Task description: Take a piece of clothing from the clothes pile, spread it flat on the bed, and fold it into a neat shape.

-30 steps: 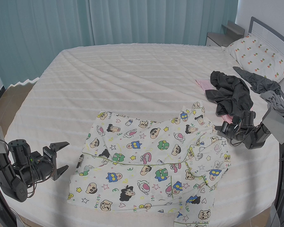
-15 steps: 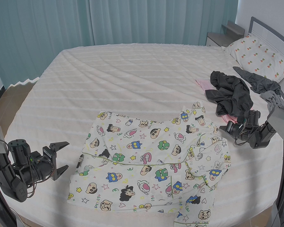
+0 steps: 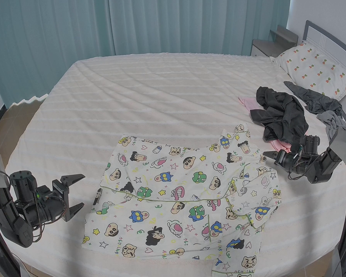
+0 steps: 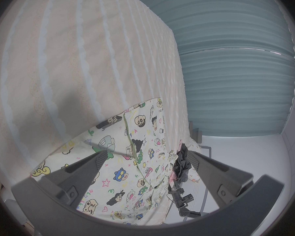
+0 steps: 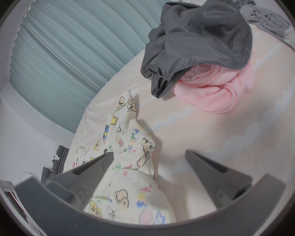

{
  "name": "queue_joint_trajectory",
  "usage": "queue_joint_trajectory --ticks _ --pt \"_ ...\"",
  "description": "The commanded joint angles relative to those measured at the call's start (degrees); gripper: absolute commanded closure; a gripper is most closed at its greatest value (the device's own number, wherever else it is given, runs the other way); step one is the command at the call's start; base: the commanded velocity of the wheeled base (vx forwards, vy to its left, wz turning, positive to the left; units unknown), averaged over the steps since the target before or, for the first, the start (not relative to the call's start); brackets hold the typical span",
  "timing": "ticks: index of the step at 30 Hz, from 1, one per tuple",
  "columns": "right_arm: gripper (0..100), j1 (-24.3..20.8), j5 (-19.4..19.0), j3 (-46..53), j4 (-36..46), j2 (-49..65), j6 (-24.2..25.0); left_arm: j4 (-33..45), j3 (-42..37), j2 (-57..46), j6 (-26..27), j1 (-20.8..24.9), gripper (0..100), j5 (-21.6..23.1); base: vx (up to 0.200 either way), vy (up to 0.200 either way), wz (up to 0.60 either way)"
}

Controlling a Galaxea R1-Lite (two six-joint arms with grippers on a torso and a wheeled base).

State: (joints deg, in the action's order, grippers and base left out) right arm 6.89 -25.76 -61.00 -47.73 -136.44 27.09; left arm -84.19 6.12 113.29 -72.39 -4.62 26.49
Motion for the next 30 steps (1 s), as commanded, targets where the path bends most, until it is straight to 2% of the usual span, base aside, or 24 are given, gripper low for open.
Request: queue_joint_trajectory --ticks 1,4,8,9,11,14,15,18,24,29,30 --pt "0 0.1 0.0 12.7 -3.7 10.3 0.1 -0.2 -1.5 -0.1 0.1 0.4 0 0.9 0.000 0.000 0.00" --pt "0 -0.3 1.1 24.6 -10.3 15.3 0.1 -1.6 -2.5 0.0 1.2 0.4 0 2.4 0.000 0.000 0.00" --pt "0 -2.1 4.9 40.9 -22.6 19.8 2.0 -2.9 -5.3 0.2 4.4 1.5 0 3.2 0.000 0.000 0.00" --pt "0 -2.2 5.1 41.4 -22.9 19.9 2.1 -2.9 -5.3 0.3 4.4 1.6 0 3.2 0.000 0.000 0.00" --pt "0 -4.4 6.5 50.0 -30.5 20.9 3.9 -2.9 -5.5 0.4 4.4 3.4 0 3.1 0.000 0.000 0.00" --pt "0 -5.4 6.7 53.6 -33.9 20.7 4.4 -2.9 -5.6 0.6 4.4 4.0 0 3.0 -0.200 0.000 0.00" --pt "0 -6.6 6.7 58.8 -39.6 19.7 4.3 -2.8 -5.7 0.7 4.4 5.1 0 2.7 -0.200 0.000 0.00" --pt "0 -7.5 6.8 61.0 -42.3 18.8 4.6 -2.8 -5.7 0.7 4.5 5.4 0 2.3 -0.200 0.000 0.00" --pt "0 -7.7 6.8 61.0 -42.0 18.3 4.4 -2.1 -5.6 0.4 5.5 5.7 0 -0.2 -0.200 0.000 0.00" --pt "0 -7.7 6.8 61.0 -42.0 18.4 4.2 3.6 -5.7 0.1 13.1 6.3 0 -2.0 -0.200 0.000 0.00" --pt "0 -7.7 6.8 61.0 -42.0 18.4 4.2 5.6 -5.7 0.1 15.1 7.5 0 -3.5 -0.200 0.000 0.00"
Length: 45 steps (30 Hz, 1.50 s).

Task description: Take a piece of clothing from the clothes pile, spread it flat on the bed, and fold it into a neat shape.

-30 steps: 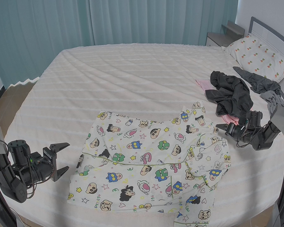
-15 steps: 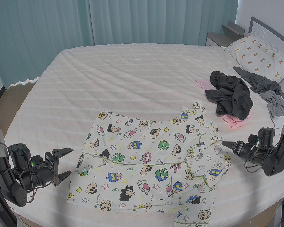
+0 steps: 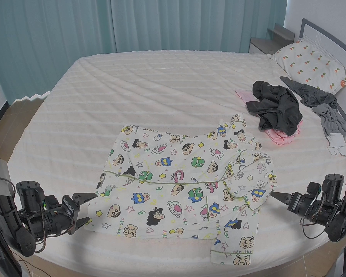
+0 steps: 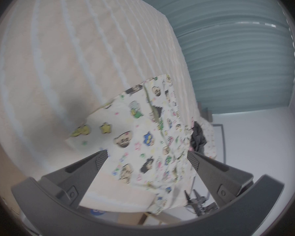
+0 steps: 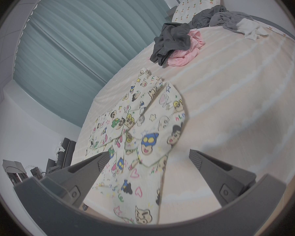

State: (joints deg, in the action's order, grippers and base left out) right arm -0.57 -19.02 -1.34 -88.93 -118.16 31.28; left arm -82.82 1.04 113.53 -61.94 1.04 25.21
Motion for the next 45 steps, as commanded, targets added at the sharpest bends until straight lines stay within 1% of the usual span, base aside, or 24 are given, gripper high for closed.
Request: queue_joint_trajectory --ticks 1,3,5,6,8,9,10,13,15,17,21,22,24,27,29,31,32,36,37,41,42,43,44,45 --pt "0 -0.2 0.0 1.3 -0.8 0.1 0.0 5.7 -0.6 -0.1 5.8 2.9 0 -3.9 -0.200 0.000 0.00" --pt "0 -0.2 0.0 1.3 -0.8 0.0 -0.1 8.2 -0.5 0.6 7.4 6.3 0 -9.1 -0.100 0.000 0.00" --pt "0 -0.3 -0.1 1.3 -0.8 0.0 0.0 8.4 0.2 2.8 7.3 10.0 0 -14.2 0.000 0.000 0.00" --pt "0 -0.3 -0.1 1.3 -0.8 0.0 0.0 8.3 0.6 3.9 7.0 11.0 0 -15.5 0.000 0.000 0.00" --pt "0 -0.3 -0.1 1.3 -0.8 0.0 0.0 8.3 0.6 3.9 7.0 11.0 0 -15.5 0.000 0.000 0.00" --pt "0 -0.3 -0.1 1.3 -0.8 0.1 0.0 8.0 3.0 7.2 5.2 13.2 0 -18.9 0.000 0.000 0.00" --pt "0 -0.3 -0.1 1.3 -0.8 0.1 -0.1 8.0 5.7 10.1 2.4 13.8 0 -22.0 0.000 0.000 0.00" --pt "0 -0.6 0.0 1.3 -0.8 0.5 -0.1 8.0 9.3 13.6 0.1 14.1 0 -26.9 0.000 0.000 0.00" --pt "0 -0.6 0.0 1.3 -0.8 0.7 -0.1 8.0 10.7 14.6 0.1 14.0 0 -28.2 0.000 0.000 0.00" --pt "0 -0.7 0.0 1.3 -0.8 0.6 -0.1 8.0 11.8 14.7 -0.2 14.0 0 -28.3 0.000 0.000 0.00" --pt "0 -0.7 0.0 1.3 -0.8 0.2 -0.1 8.0 13.7 14.7 -2.4 14.0 0 -28.5 0.000 0.000 0.00" --pt "0 -0.7 0.0 1.3 -0.8 0.4 -0.1 8.0 15.1 14.7 -3.8 13.8 0 -29.3 0.000 0.000 0.00" --pt "0 -0.9 0.0 1.3 -0.8 0.5 -0.1 8.0 16.5 14.7 -4.9 13.7 0 -30.8 0.000 0.000 0.00" --pt "0 -1.2 0.1 1.3 -0.8 0.5 -0.1 8.0 17.3 15.1 -5.0 13.7 0 -32.0 0.000 0.000 0.00" --pt "0 -1.6 0.1 1.3 -0.8 0.3 0.0 8.0 19.1 15.5 -5.1 13.7 0 -33.9 0.000 0.000 0.00" --pt "0 -1.6 0.1 1.3 -0.8 0.3 0.0 8.0 19.1 15.5 -5.1 13.7 0 -33.9 0.000 0.000 0.00" --pt "0 -1.8 0.1 1.3 -0.8 0.1 0.2 8.1 19.7 16.5 -5.1 14.3 0 -36.0 0.000 0.000 0.00" --pt "0 -3.1 0.2 1.3 -0.5 -0.1 0.4 8.1 20.4 18.1 -4.9 14.6 0 -36.7 0.000 0.000 0.00" --pt "0 -3.6 0.2 1.3 -0.3 -0.4 0.4 8.1 20.8 18.1 -4.9 14.7 100 -37.1 0.000 0.000 0.00" --pt "0 -5.5 1.6 1.3 1.3 -2.4 0.4 8.1 20.8 18.0 -4.8 15.0 100 -37.3 0.000 0.000 0.00" --pt "0 -6.6 2.6 1.3 1.6 -3.9 0.4 8.2 20.8 18.0 -4.8 15.0 100 -37.3 0.000 0.000 0.00" --pt "0 -6.6 2.6 1.3 1.6 -3.9 0.4 8.2 20.8 18.0 -4.8 15.0 100 -37.3 0.000 0.000 0.00" --pt "0 -8.0 3.3 1.3 1.7 -6.0 0.4 8.1 20.8 18.1 -4.9 15.0 100 -37.3 0.000 0.000 0.00" --pt "0 -8.0 3.3 1.3 1.7 -6.0 0.4 8.1 20.8 18.1 -4.9 15.0 100 -37.3 0.000 0.000 0.00"
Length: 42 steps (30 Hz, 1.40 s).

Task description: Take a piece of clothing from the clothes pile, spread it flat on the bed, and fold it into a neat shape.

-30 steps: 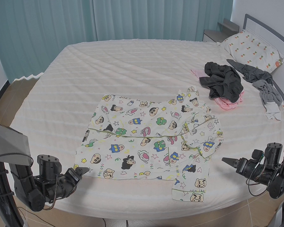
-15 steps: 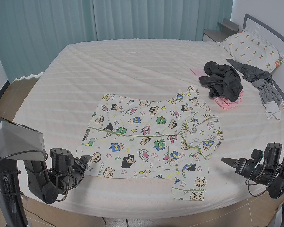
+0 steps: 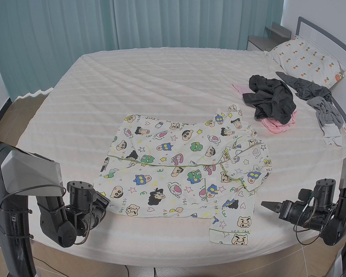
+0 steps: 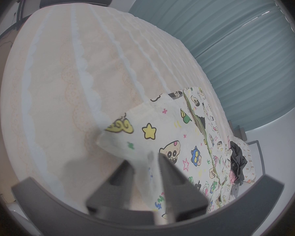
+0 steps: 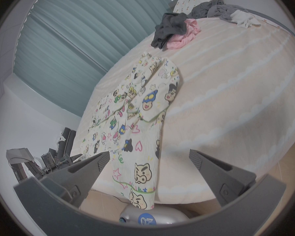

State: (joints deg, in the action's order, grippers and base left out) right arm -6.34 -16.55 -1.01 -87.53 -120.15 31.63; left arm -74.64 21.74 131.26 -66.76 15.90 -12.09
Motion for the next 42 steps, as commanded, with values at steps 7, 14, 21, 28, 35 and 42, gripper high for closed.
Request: queue_joint_trajectory --ticks 7,14,21,28,35,42 --pt "0 -6.8 2.5 1.0 0.3 -7.7 0.3 0.1 -1.7 -0.3 0.0 0.0 100 0.0 0.000 0.000 0.00" --pt "0 -11.5 2.5 1.0 -0.3 -10.7 0.4 0.1 -2.2 -3.9 0.0 -1.0 100 0.0 0.000 0.000 0.00" --pt "0 -13.9 2.6 1.0 -2.0 -13.1 0.3 0.1 -3.3 -4.1 0.0 -2.0 100 0.0 0.000 0.000 0.00" --pt "0 -14.2 2.1 0.0 -2.1 -14.0 0.2 0.1 -3.8 -4.1 0.0 -2.2 100 0.0 0.000 0.000 0.00" --pt "0 -15.4 1.8 -2.0 -1.9 -14.8 0.3 0.0 -3.7 -4.3 0.0 -2.3 100 0.1 0.000 0.000 0.00" --pt "0 -16.6 1.9 -5.1 -1.4 -15.2 2.1 -0.2 -3.7 -4.2 0.0 -2.3 100 0.1 0.000 0.000 0.00"
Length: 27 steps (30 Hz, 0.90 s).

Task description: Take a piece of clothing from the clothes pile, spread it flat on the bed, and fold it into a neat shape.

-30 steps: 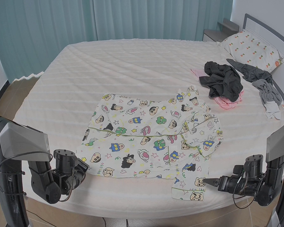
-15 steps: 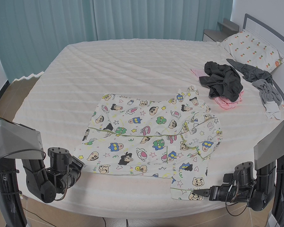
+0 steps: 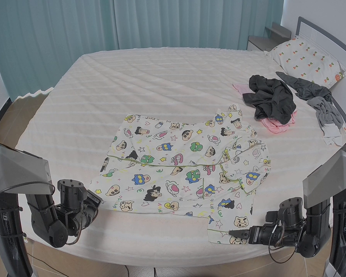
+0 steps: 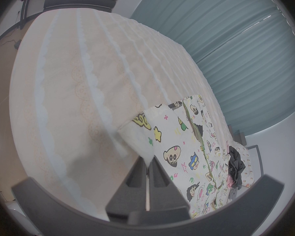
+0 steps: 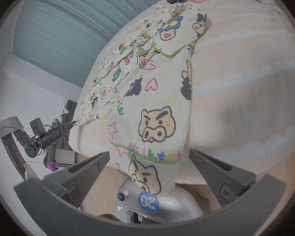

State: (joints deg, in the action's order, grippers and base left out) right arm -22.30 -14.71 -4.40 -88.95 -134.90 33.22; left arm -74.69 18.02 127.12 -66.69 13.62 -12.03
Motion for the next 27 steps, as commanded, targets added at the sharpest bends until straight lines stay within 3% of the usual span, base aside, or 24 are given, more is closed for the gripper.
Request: queue_joint_trajectory --ticks 1,5,6,12,27 --pt "0 -1.6 0.1 -1.9 0.4 -0.6 0.6 -0.1 0.0 0.0 0.0 0.0 100 0.0 0.000 0.000 0.00" --pt "0 -1.5 0.1 -2.7 1.0 -1.2 0.8 -0.1 0.0 0.1 0.0 -0.1 100 0.0 0.000 0.000 0.00" --pt "100 -1.5 0.1 -2.8 1.0 -1.2 1.1 -0.1 0.0 0.1 0.0 -0.1 100 0.0 0.000 0.000 0.00" --pt "100 -1.5 0.6 -2.5 1.0 -0.9 2.3 0.1 -0.2 0.1 0.2 0.0 100 0.0 0.000 0.000 0.00" --pt "100 0.8 -0.3 4.4 -0.1 2.6 2.6 -0.3 -3.7 -0.2 7.1 0.7 100 -0.1 0.000 0.000 0.00"
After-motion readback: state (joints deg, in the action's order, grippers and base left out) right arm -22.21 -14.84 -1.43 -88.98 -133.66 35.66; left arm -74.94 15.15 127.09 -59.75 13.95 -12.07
